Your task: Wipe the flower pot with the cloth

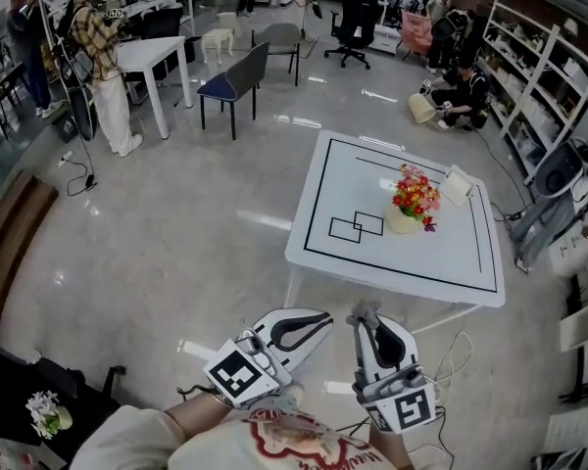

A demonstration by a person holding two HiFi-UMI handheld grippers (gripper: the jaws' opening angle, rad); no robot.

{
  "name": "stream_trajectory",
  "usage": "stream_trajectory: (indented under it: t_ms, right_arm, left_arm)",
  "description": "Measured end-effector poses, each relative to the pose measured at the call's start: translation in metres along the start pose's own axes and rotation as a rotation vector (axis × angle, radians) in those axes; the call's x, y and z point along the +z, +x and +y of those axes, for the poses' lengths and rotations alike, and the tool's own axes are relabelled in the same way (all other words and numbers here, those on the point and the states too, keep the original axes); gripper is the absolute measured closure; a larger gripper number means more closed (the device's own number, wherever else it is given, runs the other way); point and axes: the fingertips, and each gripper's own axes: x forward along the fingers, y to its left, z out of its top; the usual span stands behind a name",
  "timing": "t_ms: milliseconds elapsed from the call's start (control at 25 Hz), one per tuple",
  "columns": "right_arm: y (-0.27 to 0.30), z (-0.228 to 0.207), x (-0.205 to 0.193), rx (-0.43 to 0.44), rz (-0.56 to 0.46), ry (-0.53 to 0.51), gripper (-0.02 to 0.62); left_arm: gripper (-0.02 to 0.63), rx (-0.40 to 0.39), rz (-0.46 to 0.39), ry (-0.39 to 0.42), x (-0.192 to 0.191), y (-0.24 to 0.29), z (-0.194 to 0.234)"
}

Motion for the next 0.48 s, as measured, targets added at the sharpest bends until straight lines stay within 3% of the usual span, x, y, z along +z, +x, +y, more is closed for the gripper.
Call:
stream_trajectory:
  t_ms: [280, 480]
  right_arm:
    - [0.002, 0.09, 0.008, -0.027, -0.019, 0.007, 0.548]
    - [-0.019, 0.161, 0.006, -0.067, -0.009, 0.031, 0.548]
  left_arm:
    - [0.577, 0.003, 0.022, 0.022, 0.01, -0.096, -0.012]
    - [0.577, -0.033, 0.028, -0.006, 0.004, -0.152, -0.041]
